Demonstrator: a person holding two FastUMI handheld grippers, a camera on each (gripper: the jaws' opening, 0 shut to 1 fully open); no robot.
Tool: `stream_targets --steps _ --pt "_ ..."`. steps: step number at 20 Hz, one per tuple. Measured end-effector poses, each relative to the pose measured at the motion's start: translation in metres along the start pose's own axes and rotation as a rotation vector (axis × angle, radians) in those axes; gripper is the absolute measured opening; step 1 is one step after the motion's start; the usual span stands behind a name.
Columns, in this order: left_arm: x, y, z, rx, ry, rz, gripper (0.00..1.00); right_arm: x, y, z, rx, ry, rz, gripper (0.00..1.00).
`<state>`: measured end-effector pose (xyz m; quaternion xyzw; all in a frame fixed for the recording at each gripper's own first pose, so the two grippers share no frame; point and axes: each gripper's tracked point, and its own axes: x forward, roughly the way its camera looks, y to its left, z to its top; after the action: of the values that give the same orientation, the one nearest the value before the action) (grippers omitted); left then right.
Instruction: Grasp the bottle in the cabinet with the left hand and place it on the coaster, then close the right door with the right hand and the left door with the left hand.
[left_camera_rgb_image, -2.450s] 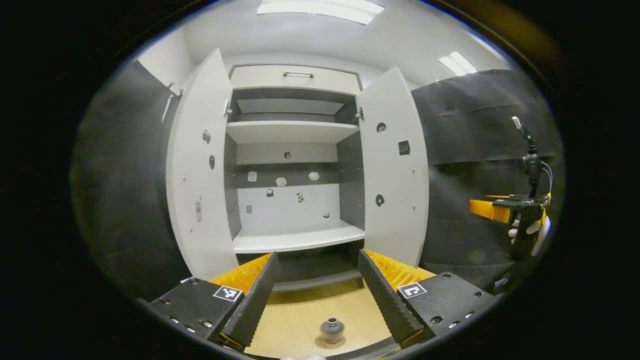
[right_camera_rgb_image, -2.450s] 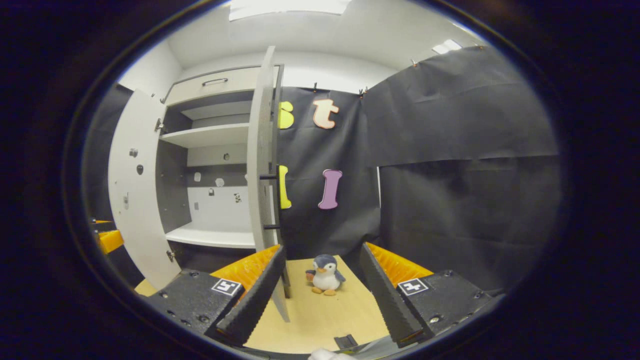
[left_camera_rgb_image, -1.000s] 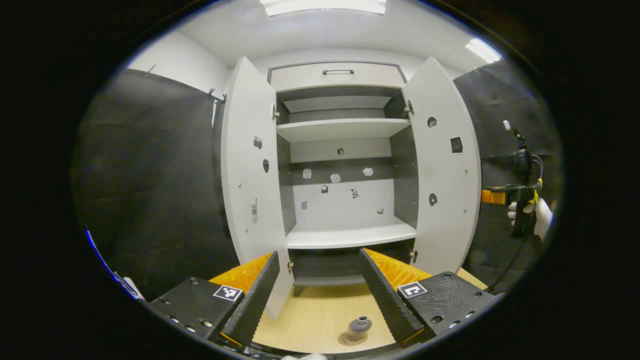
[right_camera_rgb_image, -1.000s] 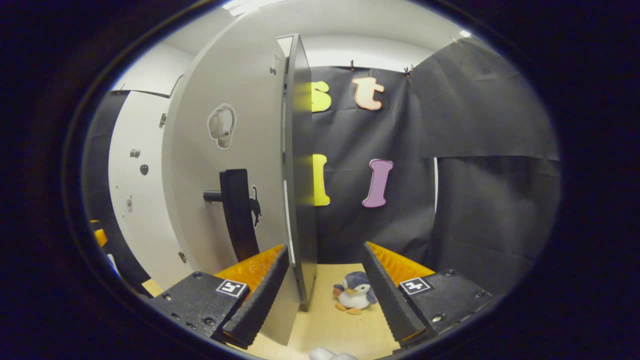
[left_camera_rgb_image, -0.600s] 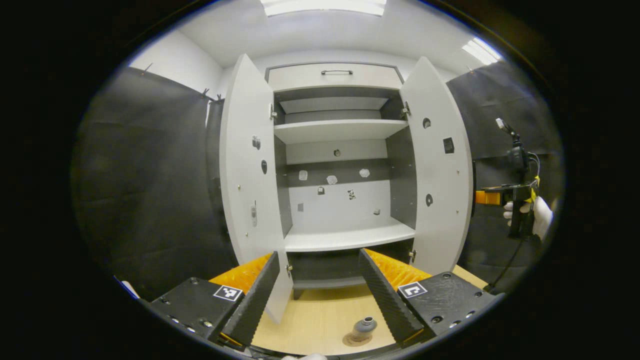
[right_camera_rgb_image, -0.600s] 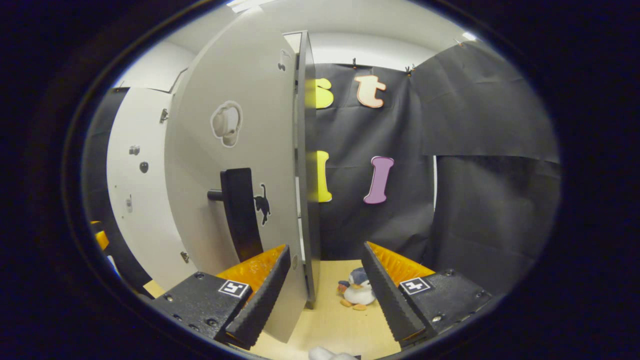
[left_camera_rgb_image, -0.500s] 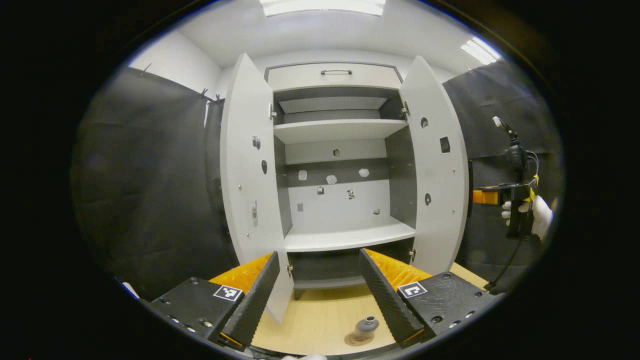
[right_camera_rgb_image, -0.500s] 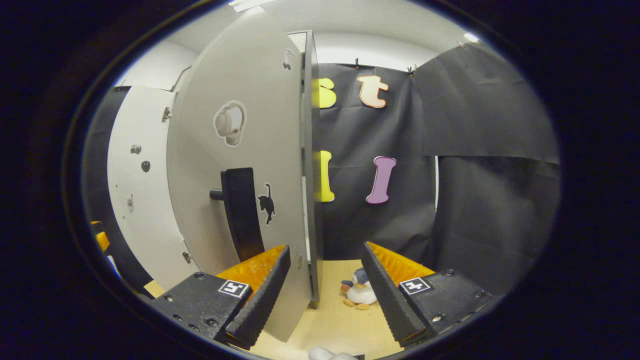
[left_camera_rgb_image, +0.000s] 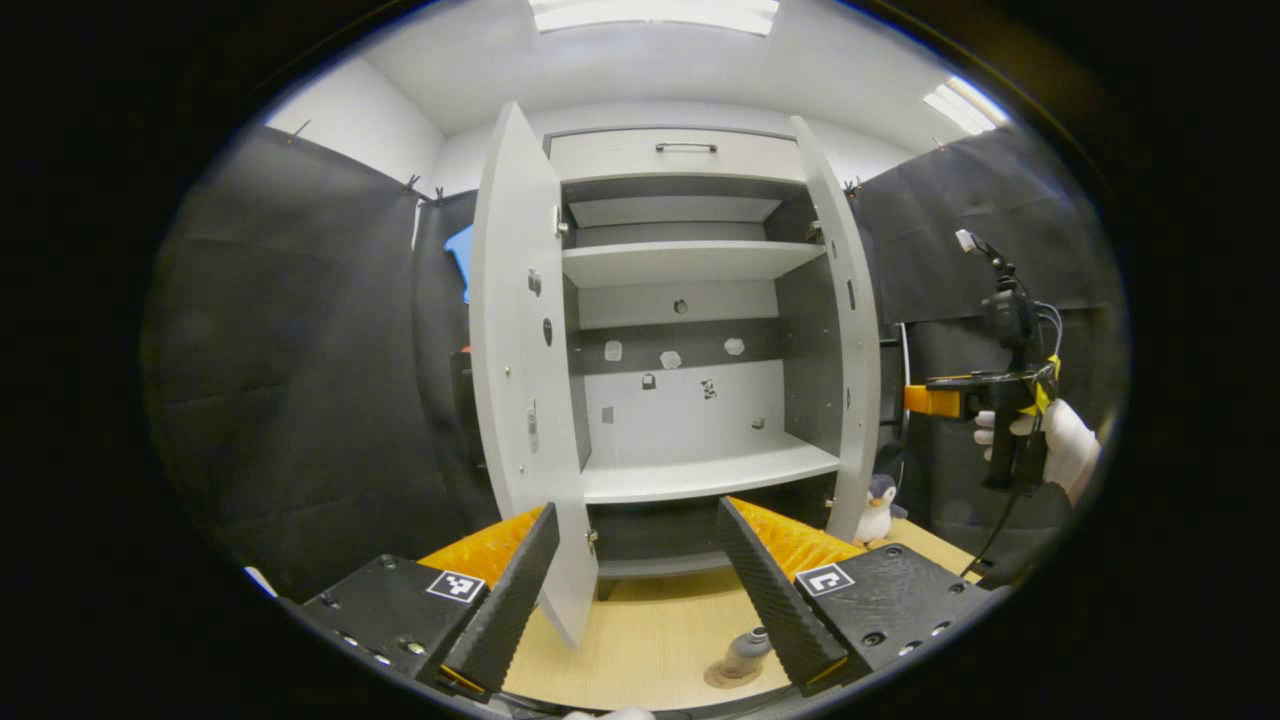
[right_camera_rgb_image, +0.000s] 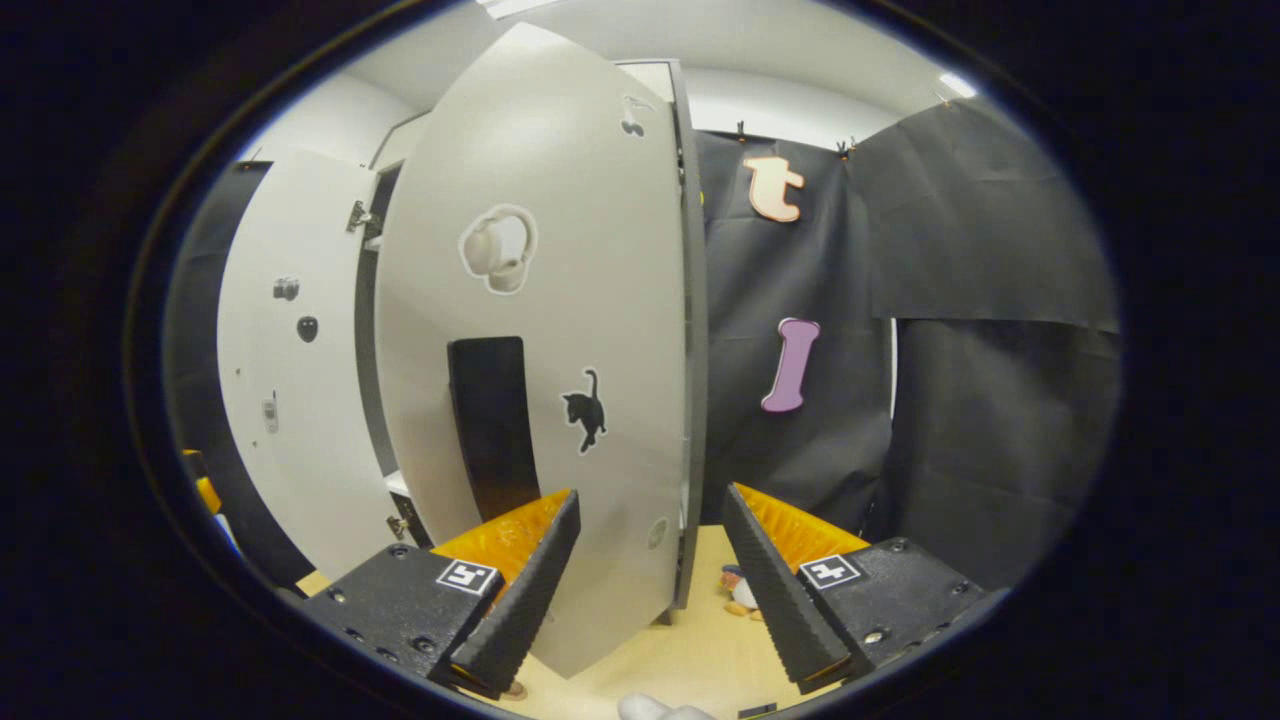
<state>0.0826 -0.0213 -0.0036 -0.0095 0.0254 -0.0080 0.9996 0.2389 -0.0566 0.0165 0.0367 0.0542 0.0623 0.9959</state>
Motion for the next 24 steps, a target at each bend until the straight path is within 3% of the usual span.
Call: stream_targets --steps 4,5,9,24 --pt "-0.001 0.012 -0.002 0.002 0.000 0.006 0.96 0.010 0.043 0.008 -0.028 -0.024 0.070 0.92" --pt "0.000 0.015 -0.002 0.000 0.000 0.007 0.97 0.008 0.050 0.010 -0.034 -0.041 0.066 0.99" --pt "0.000 0.026 -0.003 -0.006 -0.004 0.010 0.96 0.003 0.064 0.016 -0.048 -0.082 0.053 1.00" --pt "0.014 0.049 0.002 -0.014 -0.022 -0.001 0.97 -0.052 0.062 -0.006 0.000 -0.038 0.010 1.00"
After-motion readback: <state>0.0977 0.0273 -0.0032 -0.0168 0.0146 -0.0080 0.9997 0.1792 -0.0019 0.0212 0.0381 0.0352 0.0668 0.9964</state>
